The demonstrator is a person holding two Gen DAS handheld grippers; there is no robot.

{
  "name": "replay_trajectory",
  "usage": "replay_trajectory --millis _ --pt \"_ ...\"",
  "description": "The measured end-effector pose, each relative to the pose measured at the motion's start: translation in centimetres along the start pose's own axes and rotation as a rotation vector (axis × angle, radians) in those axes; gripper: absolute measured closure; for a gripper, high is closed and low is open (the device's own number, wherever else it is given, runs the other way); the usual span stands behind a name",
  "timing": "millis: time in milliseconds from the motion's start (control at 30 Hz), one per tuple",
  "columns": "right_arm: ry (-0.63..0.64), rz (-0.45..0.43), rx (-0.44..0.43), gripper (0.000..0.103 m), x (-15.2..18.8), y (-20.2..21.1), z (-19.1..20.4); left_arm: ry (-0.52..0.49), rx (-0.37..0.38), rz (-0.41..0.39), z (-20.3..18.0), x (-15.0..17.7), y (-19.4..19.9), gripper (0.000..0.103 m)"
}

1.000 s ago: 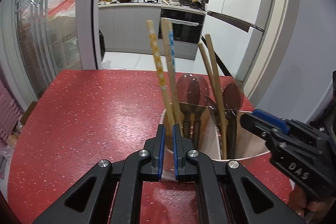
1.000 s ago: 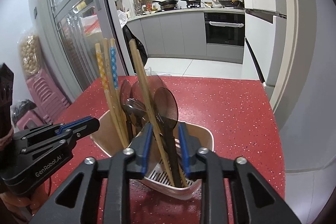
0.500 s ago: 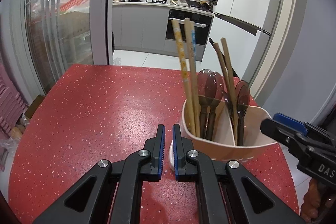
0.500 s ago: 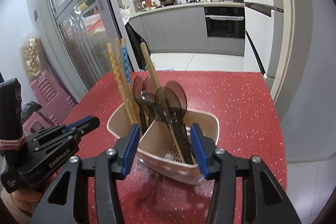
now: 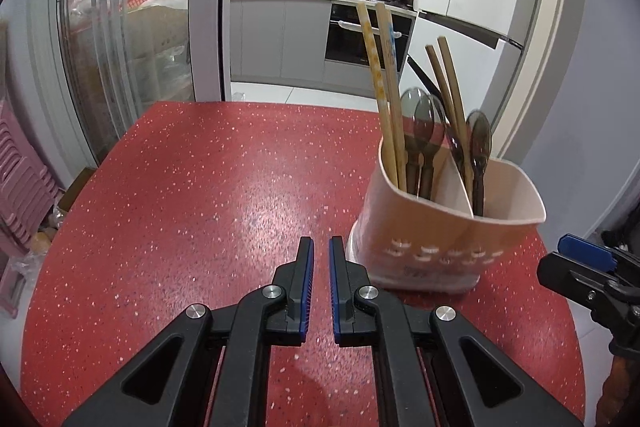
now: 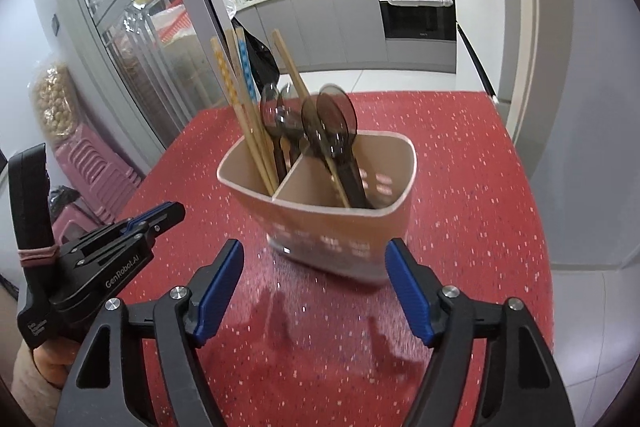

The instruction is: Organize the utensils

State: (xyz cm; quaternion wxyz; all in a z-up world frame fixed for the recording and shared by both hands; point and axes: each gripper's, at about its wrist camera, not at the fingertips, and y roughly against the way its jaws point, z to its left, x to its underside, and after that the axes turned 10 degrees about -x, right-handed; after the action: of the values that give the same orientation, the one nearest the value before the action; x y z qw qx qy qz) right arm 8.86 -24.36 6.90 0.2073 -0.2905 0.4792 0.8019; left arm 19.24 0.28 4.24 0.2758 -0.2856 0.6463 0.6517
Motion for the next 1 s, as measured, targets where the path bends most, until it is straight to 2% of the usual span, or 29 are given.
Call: replay_trajectory --millis 200,233,267,300,367,467,600,867,1000 --pt "-0.030 0.016 0.030 0.025 1.9 0.2 0.1 -0.007 0.004 0.016 -0.2 1.7 0.1 0.070" --pt "-0.031 0.016 0.039 0.024 2.3 0.3 0.0 -0.007 0.004 0.016 -0.2 1.8 0.1 0.058" --pt "-0.030 0.014 0.052 0.024 2.7 0.3 0.1 -0.008 0.003 0.017 -0.2 2.2 0.2 0.035" --pt "-0.028 0.012 0.061 0.023 2.9 0.4 0.1 -0.005 -0.012 0.022 -0.1 2.5 0.2 0.000" --pt "-0.024 -0.001 0.096 0.021 3.5 0.6 0.2 -0.001 -0.028 -0.020 0.0 2.9 0.8 0.000" --pt "-0.022 -0.036 0.152 0.017 4.2 1.2 0.1 -0.018 -0.021 -0.032 -0.4 3.2 1.0 0.000" --pt "-0.011 -0.093 0.208 0.000 5.2 1.9 0.2 -0.022 -0.028 -0.059 -0.6 3.6 1.4 0.000" --pt "0.012 -0.248 0.286 0.000 6.5 3.7 0.5 -0.009 -0.049 -0.108 -0.5 4.8 2.7 0.000" --pt "0.016 -0.259 0.280 0.000 6.6 3.8 0.7 -0.012 -0.066 -0.154 -0.5 5.3 3.4 0.000"
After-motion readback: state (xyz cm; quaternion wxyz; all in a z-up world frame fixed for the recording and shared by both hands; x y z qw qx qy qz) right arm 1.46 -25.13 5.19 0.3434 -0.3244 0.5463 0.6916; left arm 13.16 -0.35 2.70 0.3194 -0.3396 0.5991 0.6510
